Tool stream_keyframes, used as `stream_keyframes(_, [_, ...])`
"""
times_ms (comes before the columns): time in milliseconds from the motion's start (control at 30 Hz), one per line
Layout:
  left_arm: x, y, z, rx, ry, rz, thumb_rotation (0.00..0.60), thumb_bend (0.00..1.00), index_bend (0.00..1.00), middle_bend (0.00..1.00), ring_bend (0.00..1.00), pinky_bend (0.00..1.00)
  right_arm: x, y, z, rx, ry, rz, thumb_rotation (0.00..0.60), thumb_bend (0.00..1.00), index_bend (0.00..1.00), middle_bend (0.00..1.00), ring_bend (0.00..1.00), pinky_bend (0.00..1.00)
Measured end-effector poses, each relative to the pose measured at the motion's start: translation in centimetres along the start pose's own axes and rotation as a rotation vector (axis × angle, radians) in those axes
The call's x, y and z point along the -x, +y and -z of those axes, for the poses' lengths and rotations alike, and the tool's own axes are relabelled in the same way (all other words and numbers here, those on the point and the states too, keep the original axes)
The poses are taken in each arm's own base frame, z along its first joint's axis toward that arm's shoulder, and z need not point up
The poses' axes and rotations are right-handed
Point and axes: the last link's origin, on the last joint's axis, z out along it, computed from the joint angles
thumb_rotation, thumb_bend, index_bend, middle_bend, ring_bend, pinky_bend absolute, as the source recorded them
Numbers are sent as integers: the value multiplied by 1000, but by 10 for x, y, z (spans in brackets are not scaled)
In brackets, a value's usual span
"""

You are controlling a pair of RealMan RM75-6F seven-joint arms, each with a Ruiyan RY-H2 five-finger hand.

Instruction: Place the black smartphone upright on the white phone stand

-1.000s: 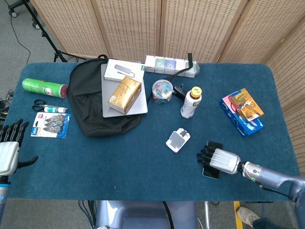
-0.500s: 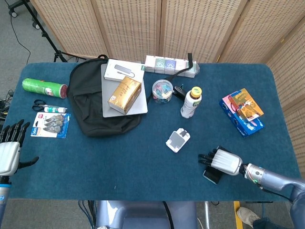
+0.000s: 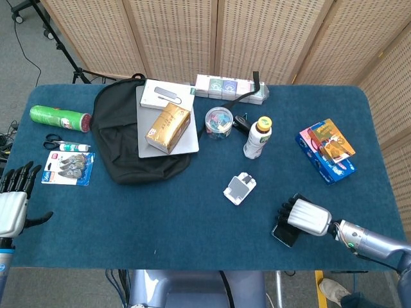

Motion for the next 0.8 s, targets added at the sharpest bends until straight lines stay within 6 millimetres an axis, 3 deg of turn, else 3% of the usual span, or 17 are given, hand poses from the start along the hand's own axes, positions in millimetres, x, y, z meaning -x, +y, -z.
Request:
stream_keyframes(333, [-4,0,2,11,8,13,600,0,20,0,0,1,-28,12,-6,59,100,154,600,620,564,492,422,452])
stream_keyframes(800, [-15,-4,9,27,28,46,600,0,20,0,0,1,-97,10,-34,197,211,396,600,609,564,492,422,458])
